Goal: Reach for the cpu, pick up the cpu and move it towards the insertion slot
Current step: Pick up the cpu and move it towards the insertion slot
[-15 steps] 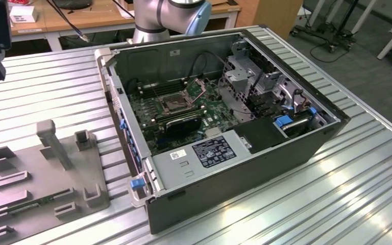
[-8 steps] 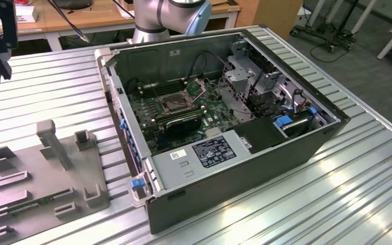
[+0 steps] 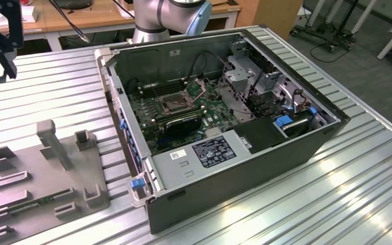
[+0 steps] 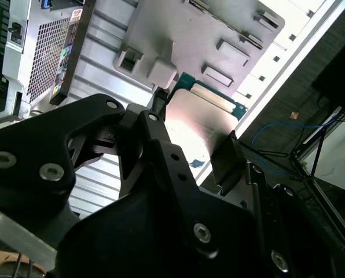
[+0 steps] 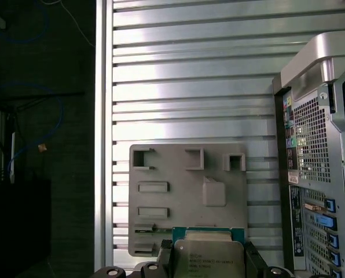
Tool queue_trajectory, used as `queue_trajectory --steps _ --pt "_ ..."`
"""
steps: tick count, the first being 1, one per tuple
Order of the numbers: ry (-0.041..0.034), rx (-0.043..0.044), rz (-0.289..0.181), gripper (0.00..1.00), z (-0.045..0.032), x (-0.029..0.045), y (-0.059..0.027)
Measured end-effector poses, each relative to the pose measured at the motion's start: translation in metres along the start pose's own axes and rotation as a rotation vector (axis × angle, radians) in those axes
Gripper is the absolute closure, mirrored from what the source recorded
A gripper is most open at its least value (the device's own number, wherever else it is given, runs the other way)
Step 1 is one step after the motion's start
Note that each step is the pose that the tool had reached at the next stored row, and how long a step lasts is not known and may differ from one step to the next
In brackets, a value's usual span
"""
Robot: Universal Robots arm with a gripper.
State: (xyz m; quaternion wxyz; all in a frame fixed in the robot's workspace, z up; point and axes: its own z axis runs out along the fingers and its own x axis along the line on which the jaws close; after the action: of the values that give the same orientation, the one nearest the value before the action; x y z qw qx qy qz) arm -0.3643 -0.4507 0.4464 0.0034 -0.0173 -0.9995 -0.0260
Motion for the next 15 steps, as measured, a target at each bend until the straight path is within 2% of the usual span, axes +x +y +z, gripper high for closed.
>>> queue_trajectory --steps 7,15 --pt "0.0001 0.0001 0.0 0.45 -0.0001 -0.0015 0.0001" --pt "0.0 0.0 0.0 0.45 -0.0001 -0.0076 0.0003"
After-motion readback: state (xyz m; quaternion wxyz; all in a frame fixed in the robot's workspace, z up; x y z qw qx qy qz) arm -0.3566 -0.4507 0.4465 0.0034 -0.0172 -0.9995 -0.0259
